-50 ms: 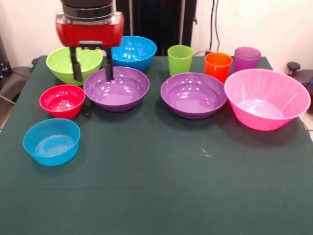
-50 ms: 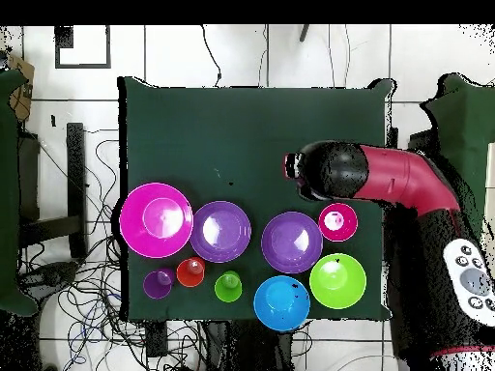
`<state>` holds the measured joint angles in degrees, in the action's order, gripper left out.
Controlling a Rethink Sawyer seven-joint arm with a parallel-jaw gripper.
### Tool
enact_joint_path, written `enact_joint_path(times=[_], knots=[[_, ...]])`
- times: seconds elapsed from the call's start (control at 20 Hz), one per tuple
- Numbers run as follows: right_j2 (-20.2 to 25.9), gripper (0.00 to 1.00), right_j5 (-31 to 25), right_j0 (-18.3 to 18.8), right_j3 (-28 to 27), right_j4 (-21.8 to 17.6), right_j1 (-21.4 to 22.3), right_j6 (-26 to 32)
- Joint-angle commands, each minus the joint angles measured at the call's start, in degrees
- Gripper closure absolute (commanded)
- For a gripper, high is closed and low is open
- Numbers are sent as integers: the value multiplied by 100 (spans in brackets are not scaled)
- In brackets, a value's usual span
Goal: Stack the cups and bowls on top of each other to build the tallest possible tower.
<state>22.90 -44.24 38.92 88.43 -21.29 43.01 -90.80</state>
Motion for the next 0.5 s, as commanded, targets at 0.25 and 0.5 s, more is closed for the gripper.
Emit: enact_joint_path(times=[0.25, 0.5], knots=[[360, 0, 915, 558, 786, -876, -556, 1019], [522, 0, 1025, 855, 783, -1118, -954, 1276]])
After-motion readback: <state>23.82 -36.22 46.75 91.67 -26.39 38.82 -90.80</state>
